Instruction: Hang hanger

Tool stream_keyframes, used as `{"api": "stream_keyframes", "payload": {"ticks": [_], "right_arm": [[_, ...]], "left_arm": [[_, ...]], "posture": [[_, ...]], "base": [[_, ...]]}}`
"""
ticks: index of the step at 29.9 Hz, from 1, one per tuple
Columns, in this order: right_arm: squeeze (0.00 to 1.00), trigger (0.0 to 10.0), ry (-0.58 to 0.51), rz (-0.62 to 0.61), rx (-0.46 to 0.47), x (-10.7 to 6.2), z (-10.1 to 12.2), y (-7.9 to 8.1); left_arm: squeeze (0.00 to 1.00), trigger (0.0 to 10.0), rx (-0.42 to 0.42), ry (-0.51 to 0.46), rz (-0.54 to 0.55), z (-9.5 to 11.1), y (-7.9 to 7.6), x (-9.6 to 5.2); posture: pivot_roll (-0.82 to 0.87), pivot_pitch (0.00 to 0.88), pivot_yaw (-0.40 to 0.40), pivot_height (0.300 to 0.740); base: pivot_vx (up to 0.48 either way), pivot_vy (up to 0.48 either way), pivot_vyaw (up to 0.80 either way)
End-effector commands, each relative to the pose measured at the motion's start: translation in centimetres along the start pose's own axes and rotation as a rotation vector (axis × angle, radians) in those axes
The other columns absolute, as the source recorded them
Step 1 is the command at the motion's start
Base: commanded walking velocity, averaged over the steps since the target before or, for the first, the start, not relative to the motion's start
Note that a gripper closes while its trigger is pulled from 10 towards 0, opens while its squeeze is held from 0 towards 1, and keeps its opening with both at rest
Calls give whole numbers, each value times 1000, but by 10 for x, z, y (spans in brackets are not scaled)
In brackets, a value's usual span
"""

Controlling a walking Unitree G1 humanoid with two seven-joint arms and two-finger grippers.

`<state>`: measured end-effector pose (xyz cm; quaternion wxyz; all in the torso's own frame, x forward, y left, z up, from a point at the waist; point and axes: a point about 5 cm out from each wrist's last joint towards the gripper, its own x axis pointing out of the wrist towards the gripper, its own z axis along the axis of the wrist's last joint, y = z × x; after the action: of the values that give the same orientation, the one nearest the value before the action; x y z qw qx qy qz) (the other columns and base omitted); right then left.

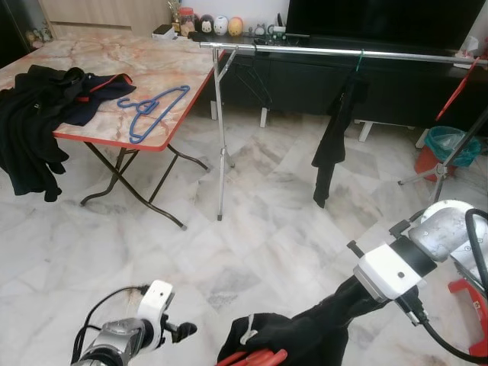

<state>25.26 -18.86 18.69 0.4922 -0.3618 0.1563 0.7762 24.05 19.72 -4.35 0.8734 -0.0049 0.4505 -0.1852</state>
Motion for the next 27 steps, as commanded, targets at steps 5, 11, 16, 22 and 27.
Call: {"api": "stream_keyframes", "payload": {"ticks": [5, 11, 16, 22, 27], "right_arm": [[0, 10000, -15, -66, -29, -11, 5, -5], [0, 10000, -30, -74, -30, -8, 6, -5], [0, 10000, -35, -76, -28, -7, 6, -5], [0, 10000, -24, -81, -21, -7, 3, -4], [0, 10000, -26, -88, -19, -7, 3, -4]], "left_arm": [[0, 10000, -230, 91, 27, -24, -5, 2], [0, 10000, -504, -10, -62, -14, -12, 3], [0, 10000, -563, -51, -101, -7, -11, 3], [0, 10000, -574, -55, -148, -8, -12, 1], [0, 10000, -580, -74, -238, -9, -17, 0]], "posture": [[-79, 14, -41, 740], [-78, 14, -41, 740], [-77, 13, -40, 740], [-77, 13, -40, 740], [-77, 13, -40, 740]], "base": [[0, 0, 0], [0, 0, 0], [0, 0, 0], [0, 0, 0], [0, 0, 0]]}}
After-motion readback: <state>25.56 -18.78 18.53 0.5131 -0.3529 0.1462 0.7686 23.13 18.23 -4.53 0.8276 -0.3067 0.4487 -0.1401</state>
